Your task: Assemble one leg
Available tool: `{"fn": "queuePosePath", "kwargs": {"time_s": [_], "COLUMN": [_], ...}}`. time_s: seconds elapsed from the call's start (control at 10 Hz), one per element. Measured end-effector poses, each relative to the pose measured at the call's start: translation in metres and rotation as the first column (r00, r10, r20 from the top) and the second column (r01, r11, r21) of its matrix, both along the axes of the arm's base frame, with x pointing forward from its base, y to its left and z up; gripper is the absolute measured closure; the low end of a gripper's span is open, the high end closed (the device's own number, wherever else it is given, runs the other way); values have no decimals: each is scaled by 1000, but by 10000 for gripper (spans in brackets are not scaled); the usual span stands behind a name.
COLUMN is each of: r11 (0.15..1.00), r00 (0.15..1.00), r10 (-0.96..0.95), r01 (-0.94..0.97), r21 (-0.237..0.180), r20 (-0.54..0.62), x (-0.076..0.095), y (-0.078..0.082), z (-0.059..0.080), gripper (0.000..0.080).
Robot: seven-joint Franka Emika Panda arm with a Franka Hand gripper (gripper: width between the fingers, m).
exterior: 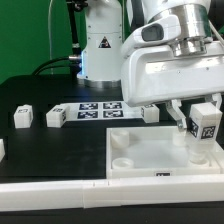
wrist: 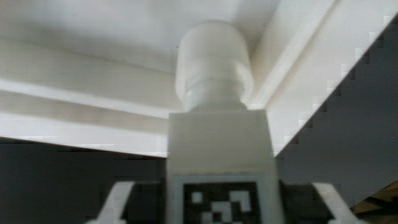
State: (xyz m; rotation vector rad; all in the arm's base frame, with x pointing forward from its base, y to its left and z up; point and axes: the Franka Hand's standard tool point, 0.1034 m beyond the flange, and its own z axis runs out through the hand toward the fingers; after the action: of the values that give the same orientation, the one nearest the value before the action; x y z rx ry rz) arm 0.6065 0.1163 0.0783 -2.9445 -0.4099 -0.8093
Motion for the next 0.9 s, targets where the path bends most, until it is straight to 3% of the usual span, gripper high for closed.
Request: {"fn": "queuePosePath", "kwargs": {"time_s": [0.3,0.9], "r11": [1000,1000], "r00": [999,999], "r10": [-5,-6], "r01": [5,6], "r21": [4,5], "r20": [32,40], "x": [-2,-2], "y": [0,0], "z": [-12,-14], "gripper": [509,509]}}
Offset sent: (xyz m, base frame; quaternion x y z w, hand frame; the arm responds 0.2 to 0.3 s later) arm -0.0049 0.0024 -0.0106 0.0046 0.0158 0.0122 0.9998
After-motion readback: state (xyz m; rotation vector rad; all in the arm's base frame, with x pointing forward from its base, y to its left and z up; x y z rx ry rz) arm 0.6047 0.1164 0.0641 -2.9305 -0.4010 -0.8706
